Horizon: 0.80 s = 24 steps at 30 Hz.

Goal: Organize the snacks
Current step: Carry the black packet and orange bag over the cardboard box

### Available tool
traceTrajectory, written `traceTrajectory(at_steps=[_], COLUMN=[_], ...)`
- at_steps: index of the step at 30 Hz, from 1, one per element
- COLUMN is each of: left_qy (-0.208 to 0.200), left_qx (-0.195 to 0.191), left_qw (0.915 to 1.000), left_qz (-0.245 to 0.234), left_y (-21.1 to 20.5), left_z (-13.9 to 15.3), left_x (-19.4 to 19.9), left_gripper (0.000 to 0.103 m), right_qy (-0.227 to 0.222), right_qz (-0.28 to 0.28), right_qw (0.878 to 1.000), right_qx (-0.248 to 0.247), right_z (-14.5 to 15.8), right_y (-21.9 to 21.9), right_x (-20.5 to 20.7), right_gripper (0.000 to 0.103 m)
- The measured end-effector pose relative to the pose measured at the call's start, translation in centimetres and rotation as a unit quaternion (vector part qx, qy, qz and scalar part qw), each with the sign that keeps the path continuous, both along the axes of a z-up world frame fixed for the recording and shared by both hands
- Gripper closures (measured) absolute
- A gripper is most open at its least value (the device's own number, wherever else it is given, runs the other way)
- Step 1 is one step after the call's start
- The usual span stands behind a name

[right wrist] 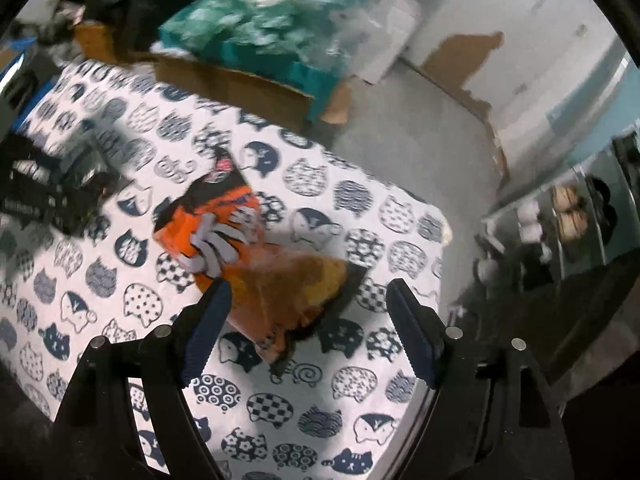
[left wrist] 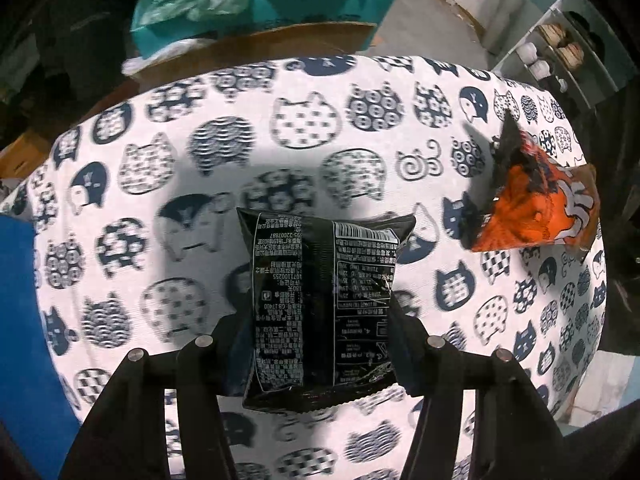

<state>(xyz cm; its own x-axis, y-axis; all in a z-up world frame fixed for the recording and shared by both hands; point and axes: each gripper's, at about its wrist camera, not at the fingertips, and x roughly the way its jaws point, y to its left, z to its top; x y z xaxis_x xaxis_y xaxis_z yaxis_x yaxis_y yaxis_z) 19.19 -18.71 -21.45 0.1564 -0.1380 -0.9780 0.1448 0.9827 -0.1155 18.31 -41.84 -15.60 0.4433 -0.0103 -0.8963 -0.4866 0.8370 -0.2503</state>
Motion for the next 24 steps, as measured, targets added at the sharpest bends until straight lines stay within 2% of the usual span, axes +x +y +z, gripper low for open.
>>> traceTrajectory(at_steps=[7, 12, 20, 21, 23, 24], left_qy=[-0.007, -0.008, -0.005, -0.007, -0.01, -0.012], left_qx=[0.014, 0.012, 0.005, 0.006, 0.007, 0.006], left_qw=[0.9994, 0.9992, 0.9992, 0.9992, 0.9992, 0.9992], left_qz=[-0.03, -0.038, -0.039, -0.04, -0.039, -0.038], left_y=[1.8, 3.5, 5.4, 5.7, 6.3, 6.7], left_z=[1.5, 2.4, 3.6, 3.9, 4.2, 4.5], left_x=[-0.9, -1.8, -2.7, -3.0, -3.4, -3.7], left_gripper=[0.044, 0.044, 0.044, 0.044, 0.044, 0.044], right_qy=[0.038, 0.051, 0.094, 0.1, 0.104, 0.105], right_qz=[0.057, 0.088, 0.119, 0.118, 0.11, 0.103], right_qw=[0.998, 0.995, 0.982, 0.981, 0.981, 0.981], right_qx=[0.0, -0.023, -0.11, -0.117, -0.123, -0.127], right_z=[-2.3, -3.9, -7.6, -8.0, -8.2, -8.2], right_y=[2.1, 3.9, 6.8, 6.9, 6.9, 6.9], right_x=[0.5, 1.2, 1.5, 1.6, 1.8, 2.0], right_gripper=[0.024, 0.023, 0.023, 0.025, 0.051, 0.053])
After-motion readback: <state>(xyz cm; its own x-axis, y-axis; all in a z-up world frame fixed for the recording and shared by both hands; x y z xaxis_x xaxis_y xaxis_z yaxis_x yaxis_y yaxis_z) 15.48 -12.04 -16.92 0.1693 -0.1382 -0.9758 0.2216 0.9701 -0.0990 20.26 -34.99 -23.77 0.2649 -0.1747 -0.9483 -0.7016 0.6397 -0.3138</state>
